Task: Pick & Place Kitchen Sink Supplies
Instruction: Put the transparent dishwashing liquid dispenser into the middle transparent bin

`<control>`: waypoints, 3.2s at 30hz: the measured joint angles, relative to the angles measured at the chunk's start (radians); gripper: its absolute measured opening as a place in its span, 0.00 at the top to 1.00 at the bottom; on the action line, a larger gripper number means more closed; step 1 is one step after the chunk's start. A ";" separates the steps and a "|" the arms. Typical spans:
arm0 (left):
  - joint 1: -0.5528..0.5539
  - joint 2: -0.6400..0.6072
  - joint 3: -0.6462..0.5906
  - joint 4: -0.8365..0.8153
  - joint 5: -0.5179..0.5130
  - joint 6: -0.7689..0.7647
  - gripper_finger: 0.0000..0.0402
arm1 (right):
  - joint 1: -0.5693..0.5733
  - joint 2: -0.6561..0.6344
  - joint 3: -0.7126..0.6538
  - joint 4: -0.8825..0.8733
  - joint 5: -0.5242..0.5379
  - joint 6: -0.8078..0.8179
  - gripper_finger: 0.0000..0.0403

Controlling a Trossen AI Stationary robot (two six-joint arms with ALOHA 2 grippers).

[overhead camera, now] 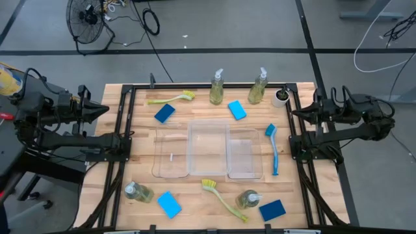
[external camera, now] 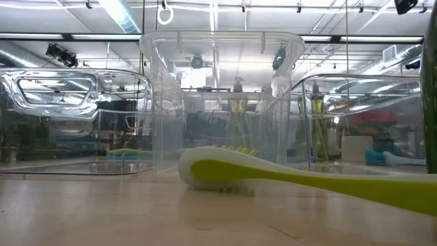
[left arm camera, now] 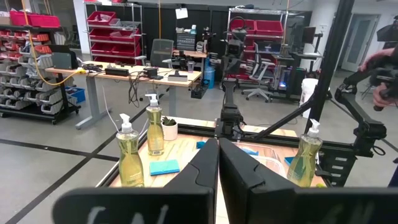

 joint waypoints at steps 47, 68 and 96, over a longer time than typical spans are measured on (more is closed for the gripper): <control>0.000 0.000 0.000 0.000 0.000 0.000 0.95 | -0.589 0.122 -0.001 -0.075 -0.001 -0.173 0.96; 0.000 0.000 0.000 0.000 0.000 0.000 0.95 | -0.605 0.234 -0.263 0.325 -0.031 -0.102 0.81; 0.000 0.000 0.000 0.000 0.000 0.000 0.95 | -0.650 0.444 -0.394 0.781 0.175 -0.015 0.27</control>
